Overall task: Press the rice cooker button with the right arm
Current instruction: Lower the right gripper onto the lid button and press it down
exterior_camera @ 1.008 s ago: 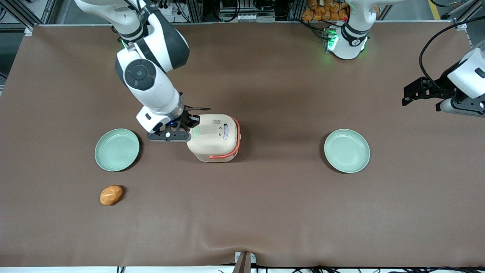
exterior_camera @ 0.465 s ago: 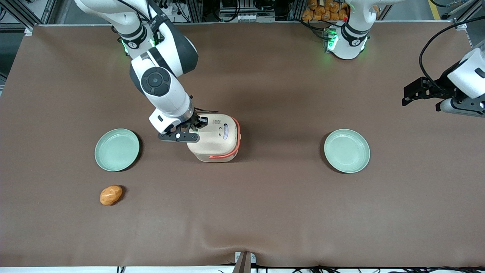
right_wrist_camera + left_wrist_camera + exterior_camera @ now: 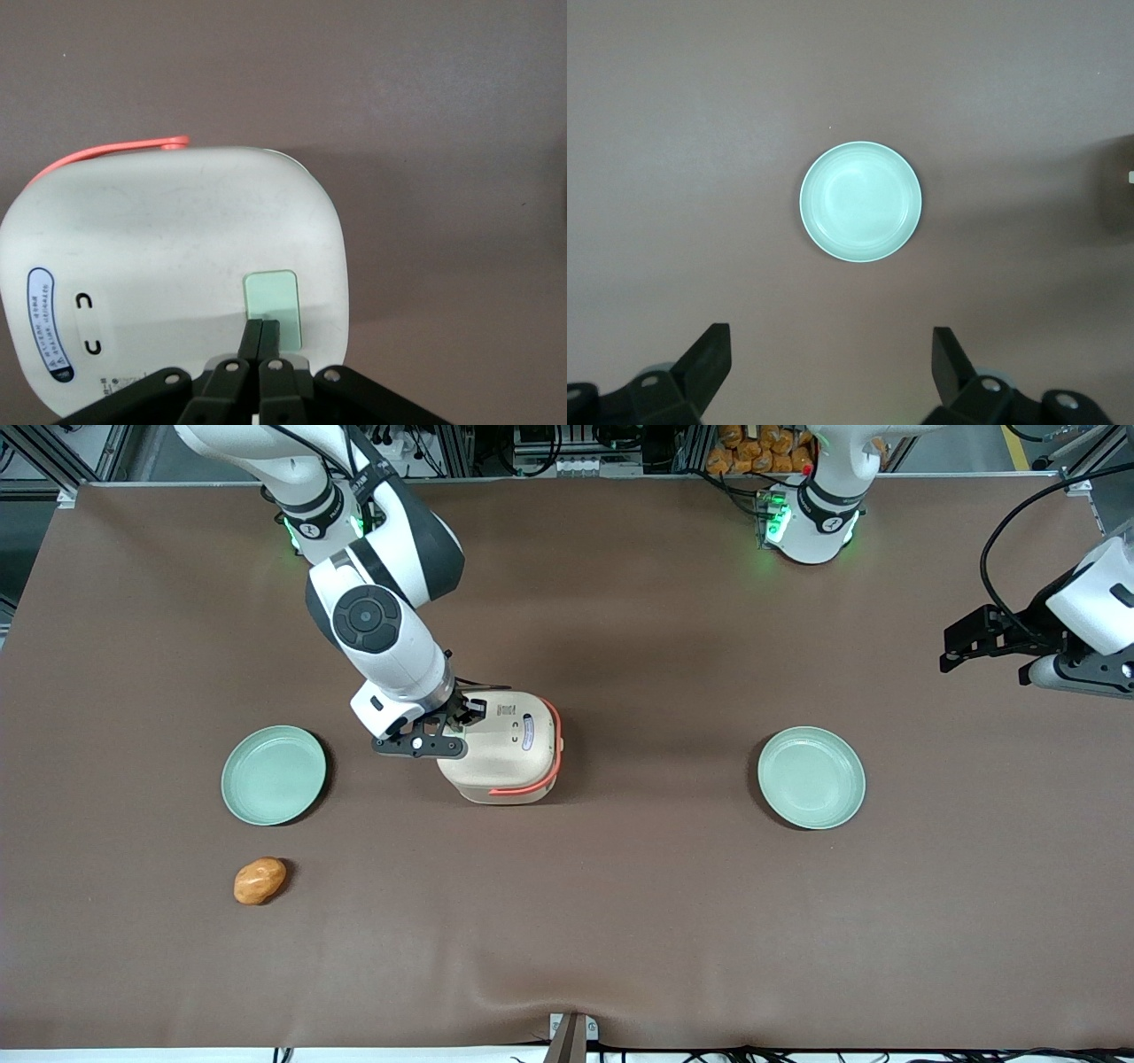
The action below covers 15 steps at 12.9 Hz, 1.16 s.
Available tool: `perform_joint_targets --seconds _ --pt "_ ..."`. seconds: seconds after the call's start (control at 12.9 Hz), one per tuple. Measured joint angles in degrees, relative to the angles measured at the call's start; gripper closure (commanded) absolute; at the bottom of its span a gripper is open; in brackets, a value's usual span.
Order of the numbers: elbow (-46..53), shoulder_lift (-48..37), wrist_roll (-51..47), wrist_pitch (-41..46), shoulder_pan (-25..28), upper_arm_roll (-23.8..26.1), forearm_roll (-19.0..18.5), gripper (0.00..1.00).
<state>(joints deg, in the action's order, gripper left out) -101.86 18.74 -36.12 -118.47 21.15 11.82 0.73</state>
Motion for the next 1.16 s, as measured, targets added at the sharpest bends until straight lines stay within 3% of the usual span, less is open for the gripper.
perform_joint_targets --seconds 1.16 --pt "-0.4 1.2 -0.7 -1.3 -0.1 -0.2 0.0 1.0"
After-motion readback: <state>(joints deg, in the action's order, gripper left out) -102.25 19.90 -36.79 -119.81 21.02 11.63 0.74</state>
